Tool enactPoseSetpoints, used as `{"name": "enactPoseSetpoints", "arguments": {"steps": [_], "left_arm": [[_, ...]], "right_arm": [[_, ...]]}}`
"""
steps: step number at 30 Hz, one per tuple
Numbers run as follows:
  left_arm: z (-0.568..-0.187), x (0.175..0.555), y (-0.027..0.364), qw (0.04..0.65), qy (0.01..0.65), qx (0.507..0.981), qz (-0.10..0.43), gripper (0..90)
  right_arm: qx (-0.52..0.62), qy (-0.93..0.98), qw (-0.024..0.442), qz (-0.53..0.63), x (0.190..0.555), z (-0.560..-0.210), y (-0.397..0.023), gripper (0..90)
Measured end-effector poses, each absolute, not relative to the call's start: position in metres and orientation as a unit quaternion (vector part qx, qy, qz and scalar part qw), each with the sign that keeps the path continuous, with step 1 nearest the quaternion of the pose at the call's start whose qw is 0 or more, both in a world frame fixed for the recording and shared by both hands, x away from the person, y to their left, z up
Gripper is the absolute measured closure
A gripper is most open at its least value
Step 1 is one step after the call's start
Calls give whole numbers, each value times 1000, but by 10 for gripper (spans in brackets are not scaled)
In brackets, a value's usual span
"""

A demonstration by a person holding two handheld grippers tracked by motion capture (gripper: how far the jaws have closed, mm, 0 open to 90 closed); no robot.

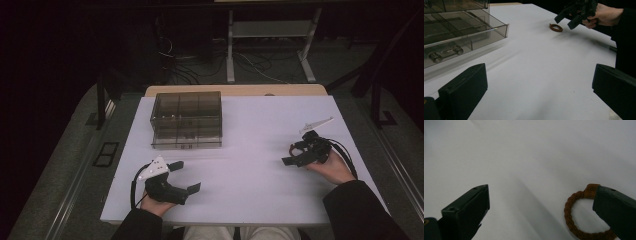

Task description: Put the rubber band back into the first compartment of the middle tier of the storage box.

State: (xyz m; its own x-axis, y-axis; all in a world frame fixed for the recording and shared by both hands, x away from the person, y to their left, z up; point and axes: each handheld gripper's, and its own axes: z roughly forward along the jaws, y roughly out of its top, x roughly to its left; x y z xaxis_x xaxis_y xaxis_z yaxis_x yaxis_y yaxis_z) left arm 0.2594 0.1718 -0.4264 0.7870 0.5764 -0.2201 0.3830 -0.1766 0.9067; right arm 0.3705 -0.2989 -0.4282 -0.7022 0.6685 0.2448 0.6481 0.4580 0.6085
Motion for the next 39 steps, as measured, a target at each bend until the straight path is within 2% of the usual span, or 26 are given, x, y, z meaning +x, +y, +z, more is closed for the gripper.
{"name": "enactPoseSetpoints", "arguments": {"steps": [12, 14, 23, 25, 39], "left_arm": [[-426, 259, 171, 559, 311, 764, 88, 0], [-426, 259, 171, 560, 310, 763, 88, 0], [-426, 259, 171, 560, 310, 763, 87, 0], [-426, 259, 171, 560, 310, 763, 87, 0], [-427, 259, 171, 560, 311, 763, 86, 0]], "right_arm": [[394, 858, 21, 328, 375, -436, -300, 11], [390, 861, 19, 325, 375, -436, -301, 147], [393, 863, 36, 316, 374, -436, -304, 241], [391, 863, 44, 315, 373, -436, -305, 299], [396, 862, 61, 309, 374, -436, -310, 476]]}}
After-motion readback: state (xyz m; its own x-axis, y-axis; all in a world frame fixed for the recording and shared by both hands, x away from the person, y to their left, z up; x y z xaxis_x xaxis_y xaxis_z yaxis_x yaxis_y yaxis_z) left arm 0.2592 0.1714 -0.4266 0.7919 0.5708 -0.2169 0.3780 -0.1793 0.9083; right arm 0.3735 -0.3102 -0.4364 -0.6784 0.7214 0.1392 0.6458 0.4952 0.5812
